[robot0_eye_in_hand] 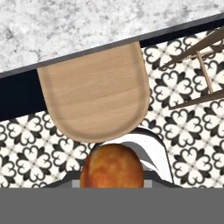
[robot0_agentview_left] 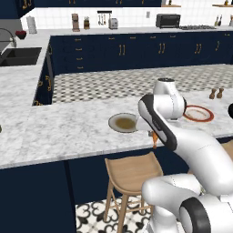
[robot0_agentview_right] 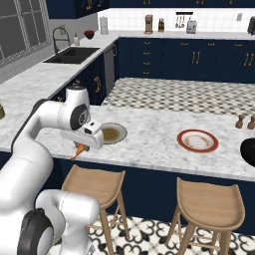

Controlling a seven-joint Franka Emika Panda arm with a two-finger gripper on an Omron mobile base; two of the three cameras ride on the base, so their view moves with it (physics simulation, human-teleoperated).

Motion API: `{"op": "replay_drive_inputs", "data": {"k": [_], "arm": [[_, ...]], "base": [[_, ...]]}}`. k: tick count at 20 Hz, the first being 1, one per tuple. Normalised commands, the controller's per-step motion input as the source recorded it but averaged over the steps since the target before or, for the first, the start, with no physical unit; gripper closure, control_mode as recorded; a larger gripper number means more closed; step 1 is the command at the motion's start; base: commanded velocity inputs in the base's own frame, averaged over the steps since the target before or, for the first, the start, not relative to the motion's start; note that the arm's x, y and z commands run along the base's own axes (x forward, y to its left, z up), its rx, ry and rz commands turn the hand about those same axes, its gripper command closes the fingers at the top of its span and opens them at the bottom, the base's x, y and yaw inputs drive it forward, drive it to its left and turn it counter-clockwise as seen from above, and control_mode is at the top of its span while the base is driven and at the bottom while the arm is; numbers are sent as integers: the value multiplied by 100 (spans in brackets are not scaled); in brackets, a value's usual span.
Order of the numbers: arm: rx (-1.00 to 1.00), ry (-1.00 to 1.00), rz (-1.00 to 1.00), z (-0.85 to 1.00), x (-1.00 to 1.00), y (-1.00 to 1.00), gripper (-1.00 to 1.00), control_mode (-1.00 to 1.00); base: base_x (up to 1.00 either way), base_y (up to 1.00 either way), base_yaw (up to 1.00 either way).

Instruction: Pick the chicken drumstick and onion from their plates and place them in the bowl. Then put the bowl in the fridge.

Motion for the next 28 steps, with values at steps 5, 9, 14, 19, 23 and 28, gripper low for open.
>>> {"op": "replay_drive_inputs", "data": {"k": [5,9,14,19,23,28], "arm": [[0,0,0,0,0,0,100,100],[0,0,0,0,0,0,100,100],[0,0,0,0,0,0,100,100],[0,0,0,0,0,0,100,100],[0,0,0,0,0,0,100,100],[0,0,0,0,0,0,100,100]], "base": [[-13,-6,-1],[-25,-58,0],[-38,-98,0],[-25,-100,-1],[1,-100,7],[13,-100,11]]}}
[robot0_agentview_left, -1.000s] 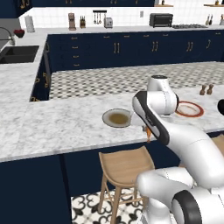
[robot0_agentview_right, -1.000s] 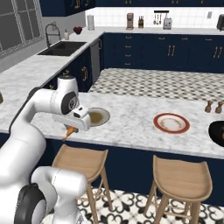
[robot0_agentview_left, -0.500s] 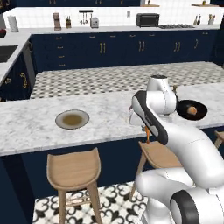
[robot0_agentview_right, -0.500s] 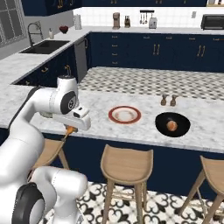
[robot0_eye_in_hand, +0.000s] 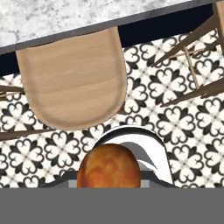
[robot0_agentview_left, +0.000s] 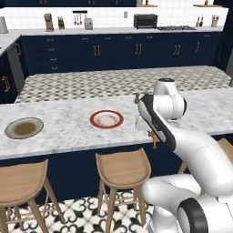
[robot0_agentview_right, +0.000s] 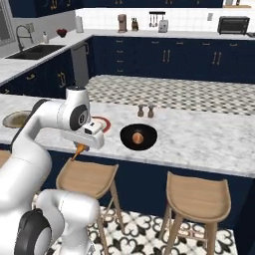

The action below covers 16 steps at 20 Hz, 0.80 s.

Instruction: Pick the chicken drumstick and onion from their plates and place them in the bowl. Then put the bowl in the fridge.

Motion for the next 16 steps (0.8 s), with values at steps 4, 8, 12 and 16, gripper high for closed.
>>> {"op": "replay_drive_inputs", "data": {"k": [4,8,12,16], "arm": [[0,0,0,0,0,0,100,100],[0,0,0,0,0,0,100,100],[0,0,0,0,0,0,100,100],[0,0,0,0,0,0,100,100]], "base": [[35,-90,3],[44,-57,0],[66,1,2],[69,41,6]]}}
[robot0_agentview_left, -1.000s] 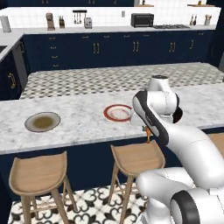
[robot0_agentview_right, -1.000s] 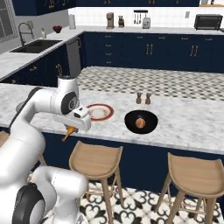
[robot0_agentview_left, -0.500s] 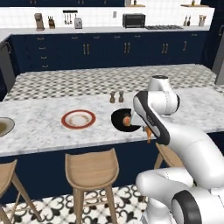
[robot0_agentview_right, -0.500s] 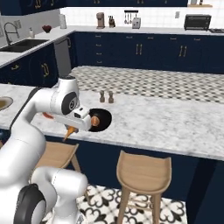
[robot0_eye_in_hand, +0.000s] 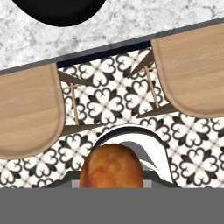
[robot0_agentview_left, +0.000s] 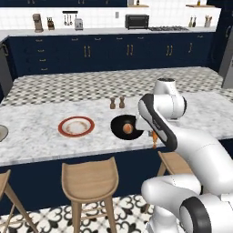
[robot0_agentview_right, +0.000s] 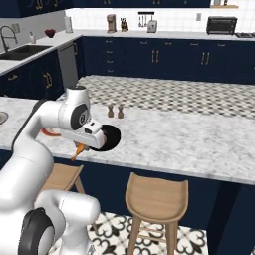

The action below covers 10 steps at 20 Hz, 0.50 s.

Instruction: Pick the chicken drumstick and onion from their plates and place them in the bowl. Then put the bowl in the fridge.

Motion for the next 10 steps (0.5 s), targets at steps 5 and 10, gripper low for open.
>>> {"op": "replay_drive_inputs", "data": {"k": [5,10], "arm": [[0,0,0,0,0,0,100,100],[0,0,0,0,0,0,100,100]], "base": [[48,67,-2],[21,88,-13]]}}
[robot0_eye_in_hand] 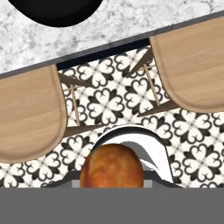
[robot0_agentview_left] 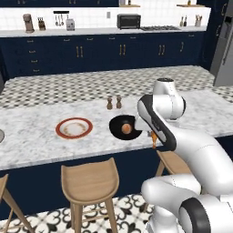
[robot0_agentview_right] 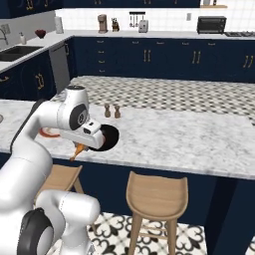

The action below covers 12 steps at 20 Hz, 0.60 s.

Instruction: Pick the chicken drumstick and onion from their plates and place them in the bowl. Then put the bowl in the fridge.

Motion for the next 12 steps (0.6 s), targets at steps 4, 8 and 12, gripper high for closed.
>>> {"op": "replay_drive_inputs", "data": {"k": [4,8,12], "arm": [[0,0,0,0,0,0,100,100],[0,0,0,0,0,0,100,100],[-5,-4,10,2,68,27,100,-100]], "base": [[42,43,0],[37,8,1],[10,1,1]]}}
